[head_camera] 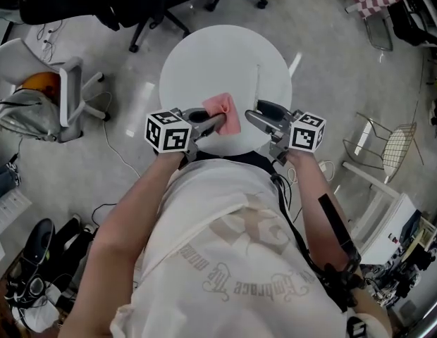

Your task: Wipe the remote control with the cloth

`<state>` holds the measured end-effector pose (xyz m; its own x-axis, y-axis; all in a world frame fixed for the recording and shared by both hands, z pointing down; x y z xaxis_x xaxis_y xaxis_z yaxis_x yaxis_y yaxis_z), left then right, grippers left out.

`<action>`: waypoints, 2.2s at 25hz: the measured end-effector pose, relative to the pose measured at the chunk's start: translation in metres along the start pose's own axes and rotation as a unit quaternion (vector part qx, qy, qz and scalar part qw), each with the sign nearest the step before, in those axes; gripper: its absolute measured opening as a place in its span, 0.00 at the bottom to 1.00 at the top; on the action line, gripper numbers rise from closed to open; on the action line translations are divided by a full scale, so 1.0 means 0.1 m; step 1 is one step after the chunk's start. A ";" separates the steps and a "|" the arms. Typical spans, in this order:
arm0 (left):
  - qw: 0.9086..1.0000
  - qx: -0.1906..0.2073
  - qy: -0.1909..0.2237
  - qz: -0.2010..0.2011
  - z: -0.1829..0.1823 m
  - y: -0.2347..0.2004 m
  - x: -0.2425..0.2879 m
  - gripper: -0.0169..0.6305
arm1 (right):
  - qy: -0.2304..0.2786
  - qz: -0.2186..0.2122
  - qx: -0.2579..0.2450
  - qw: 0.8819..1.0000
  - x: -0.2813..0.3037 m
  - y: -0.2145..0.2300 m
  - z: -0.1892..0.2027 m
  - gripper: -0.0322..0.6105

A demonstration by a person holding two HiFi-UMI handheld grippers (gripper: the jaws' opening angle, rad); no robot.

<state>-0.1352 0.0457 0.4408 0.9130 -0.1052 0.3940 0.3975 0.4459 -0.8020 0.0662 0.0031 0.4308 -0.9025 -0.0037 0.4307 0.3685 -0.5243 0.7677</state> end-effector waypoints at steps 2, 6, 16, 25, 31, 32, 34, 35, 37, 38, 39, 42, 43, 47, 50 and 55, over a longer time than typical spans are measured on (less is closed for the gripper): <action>1.000 0.005 -0.001 0.022 -0.04 0.04 0.02 0.05 | 0.014 -0.022 -0.002 1.000 0.00 -0.09 -0.07 0.43; 0.998 0.012 0.001 0.063 -0.10 0.14 0.07 0.05 | 0.037 -0.074 -0.013 0.996 0.04 -0.25 -0.14 0.43; 0.997 0.000 0.032 0.065 -0.15 0.08 -0.02 0.06 | -0.011 -0.098 -0.025 0.995 0.25 -0.36 -0.04 0.43; 0.994 -0.002 0.090 0.059 -0.51 -0.13 -0.31 0.06 | -0.089 -0.105 -0.038 0.990 0.43 -0.37 0.09 0.43; 0.989 -0.002 0.122 0.079 -0.75 -0.16 -0.51 0.06 | -0.108 -0.114 -0.045 0.986 0.47 -0.38 0.11 0.43; 0.990 -0.003 0.117 0.084 -0.75 -0.17 -0.51 0.06 | -0.110 -0.114 -0.047 0.986 0.48 -0.39 0.10 0.43; 0.991 -0.006 0.101 0.087 -0.72 -0.18 -0.49 0.06 | -0.106 -0.115 -0.047 0.987 0.51 -0.39 0.08 0.43; 0.992 -0.006 0.089 0.085 -0.69 -0.19 -0.47 0.06 | -0.101 -0.116 -0.045 0.987 0.53 -0.38 0.07 0.43; 0.995 -0.004 0.063 0.082 -0.61 -0.19 -0.40 0.06 | -0.087 -0.118 -0.037 0.989 0.55 -0.37 0.04 0.43; 0.995 -0.005 0.051 0.081 -0.57 -0.19 -0.36 0.06 | -0.079 -0.119 -0.033 0.989 0.55 -0.36 0.01 0.43; 0.996 -0.007 0.040 0.080 -0.53 -0.19 -0.32 0.06 | -0.070 -0.120 -0.028 0.990 0.55 -0.35 -0.01 0.43; 0.997 -0.023 0.019 0.069 -0.42 -0.20 -0.24 0.06 | -0.049 -0.123 -0.013 0.991 0.55 -0.31 -0.06 0.43; 0.997 -0.031 0.016 0.066 -0.38 -0.21 -0.22 0.06 | -0.043 -0.123 -0.008 0.991 0.55 -0.29 -0.07 0.43; 0.997 -0.053 0.003 0.058 -0.23 -0.24 -0.16 0.06 | -0.013 -0.121 0.020 0.992 0.57 -0.20 -0.10 0.43; 0.997 -0.061 -0.018 0.047 -0.12 -0.25 -0.09 0.06 | -0.003 -0.117 0.037 0.992 0.58 -0.12 -0.08 0.43; 0.995 -0.067 -0.065 0.031 0.05 -0.26 0.06 0.06 | 0.008 -0.094 0.066 0.993 0.55 0.10 -0.08 0.43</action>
<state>-0.1411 0.0377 0.4665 0.9202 0.0386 0.3894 0.3570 0.3249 -0.8758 0.0185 -0.0089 0.4585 -0.9613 0.0698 0.2665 0.2175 -0.4017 0.8896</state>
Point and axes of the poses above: the fingertips, and each gripper's own axes: x forward along the fingers, y to its right, z out of its underside, the point moved 8 cm from there along -x, backward along the fingers, and after that the axes turned 13 degrees about -y, right-handed, at the moved point
